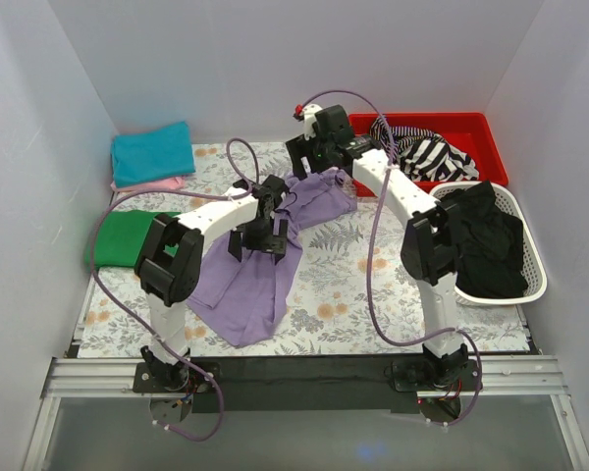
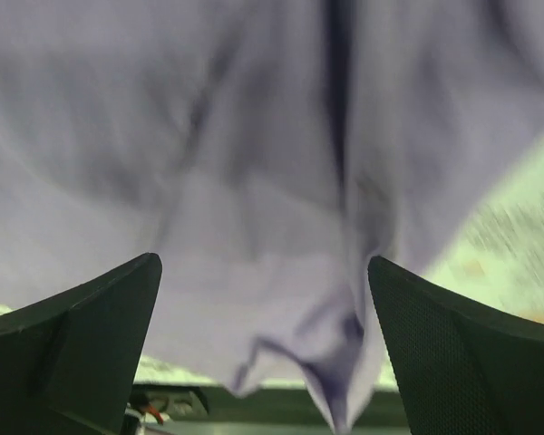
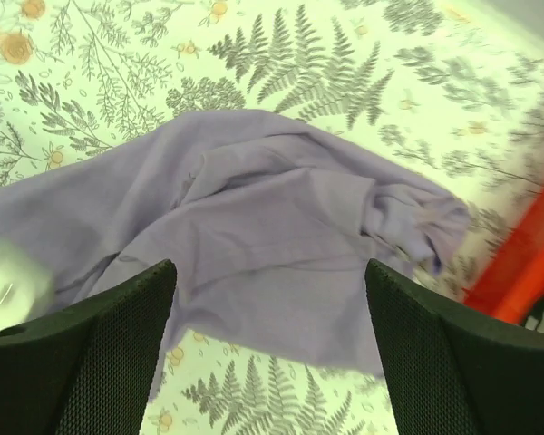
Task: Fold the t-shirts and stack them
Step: Fold the tshirt
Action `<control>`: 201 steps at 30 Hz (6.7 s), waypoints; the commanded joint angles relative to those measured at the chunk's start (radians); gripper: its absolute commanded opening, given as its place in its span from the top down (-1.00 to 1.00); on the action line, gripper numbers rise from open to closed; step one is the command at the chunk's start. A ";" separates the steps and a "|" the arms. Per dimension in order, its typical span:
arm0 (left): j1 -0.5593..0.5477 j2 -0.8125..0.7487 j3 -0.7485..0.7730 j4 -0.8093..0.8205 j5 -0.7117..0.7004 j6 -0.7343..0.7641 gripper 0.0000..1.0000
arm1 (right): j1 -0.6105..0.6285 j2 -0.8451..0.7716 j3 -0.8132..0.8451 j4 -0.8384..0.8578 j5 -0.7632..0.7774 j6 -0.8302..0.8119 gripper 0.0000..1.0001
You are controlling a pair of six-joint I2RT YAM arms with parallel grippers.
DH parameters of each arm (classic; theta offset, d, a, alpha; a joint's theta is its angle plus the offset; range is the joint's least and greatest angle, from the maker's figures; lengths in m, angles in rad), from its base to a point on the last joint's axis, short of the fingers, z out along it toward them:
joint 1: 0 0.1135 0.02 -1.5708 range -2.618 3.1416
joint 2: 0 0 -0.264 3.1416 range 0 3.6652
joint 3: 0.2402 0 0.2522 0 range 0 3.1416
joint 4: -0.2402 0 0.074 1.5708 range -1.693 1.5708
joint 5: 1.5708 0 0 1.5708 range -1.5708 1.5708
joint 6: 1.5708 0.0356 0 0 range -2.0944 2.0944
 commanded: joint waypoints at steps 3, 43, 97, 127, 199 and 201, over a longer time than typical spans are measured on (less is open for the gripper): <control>0.127 0.039 0.029 0.139 -0.104 0.069 -0.96 | -0.005 -0.121 -0.209 0.043 0.171 -0.024 -0.78; -0.074 -0.155 -0.468 0.265 0.491 -0.069 -0.96 | -0.083 0.453 0.289 0.125 -0.142 0.145 -0.82; 0.344 0.693 0.816 0.421 0.626 0.141 -0.97 | 0.362 -0.727 -1.225 0.375 -0.452 0.353 -0.54; 0.408 0.714 0.808 0.495 0.563 0.100 -0.96 | 0.652 -0.497 -0.947 -0.023 0.254 0.405 -0.19; 0.433 0.744 0.796 0.487 0.608 0.103 -0.96 | 0.787 -0.380 -0.846 -0.130 0.337 0.356 0.61; 0.433 0.745 0.796 0.487 0.609 0.103 -0.96 | 0.787 -0.382 -0.847 -0.136 0.338 0.358 0.77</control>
